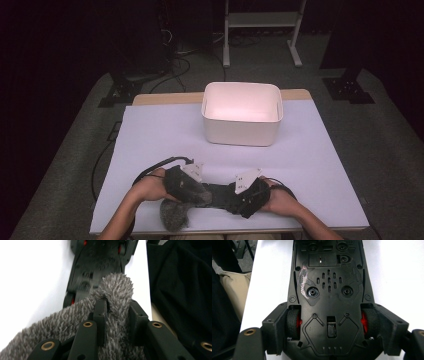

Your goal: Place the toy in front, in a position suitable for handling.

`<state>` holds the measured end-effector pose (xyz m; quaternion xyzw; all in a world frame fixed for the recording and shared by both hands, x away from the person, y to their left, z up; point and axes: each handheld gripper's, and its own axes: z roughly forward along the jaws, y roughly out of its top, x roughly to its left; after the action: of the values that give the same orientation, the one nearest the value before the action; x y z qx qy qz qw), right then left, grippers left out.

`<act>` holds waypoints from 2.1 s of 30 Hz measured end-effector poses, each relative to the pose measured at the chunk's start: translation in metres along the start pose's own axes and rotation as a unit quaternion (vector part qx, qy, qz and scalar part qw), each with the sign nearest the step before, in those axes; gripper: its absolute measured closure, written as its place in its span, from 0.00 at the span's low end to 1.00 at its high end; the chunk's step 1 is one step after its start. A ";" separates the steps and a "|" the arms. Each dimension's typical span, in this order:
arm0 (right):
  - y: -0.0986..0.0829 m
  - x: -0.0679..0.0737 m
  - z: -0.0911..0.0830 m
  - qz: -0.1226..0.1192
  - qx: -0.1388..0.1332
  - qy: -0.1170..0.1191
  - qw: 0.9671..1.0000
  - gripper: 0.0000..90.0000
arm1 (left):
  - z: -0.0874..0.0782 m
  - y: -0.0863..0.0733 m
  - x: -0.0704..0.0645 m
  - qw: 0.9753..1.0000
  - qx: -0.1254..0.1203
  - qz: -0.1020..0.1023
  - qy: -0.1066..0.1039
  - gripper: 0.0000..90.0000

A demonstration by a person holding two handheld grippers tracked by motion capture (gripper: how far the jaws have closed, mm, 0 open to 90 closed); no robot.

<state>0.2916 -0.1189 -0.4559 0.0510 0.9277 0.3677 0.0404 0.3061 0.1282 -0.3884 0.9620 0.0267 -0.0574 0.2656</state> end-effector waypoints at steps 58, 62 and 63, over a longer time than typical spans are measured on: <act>-0.007 -0.033 -0.006 0.155 -0.031 0.109 0.981 0.27 | 0.032 0.039 0.001 0.999 0.008 0.032 -0.025 0.81; -0.008 -0.034 -0.004 0.165 -0.035 0.132 0.977 0.35 | 0.024 0.038 0.006 0.999 -0.007 0.024 -0.025 0.81; -0.008 -0.034 -0.004 0.165 -0.035 0.132 0.977 0.35 | 0.021 0.037 0.008 1.000 -0.012 0.018 -0.022 0.81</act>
<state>0.3246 -0.1312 -0.4571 0.1526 0.8905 0.4046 -0.1417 0.3149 0.0860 -0.3884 0.9575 0.0039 -0.0735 0.2790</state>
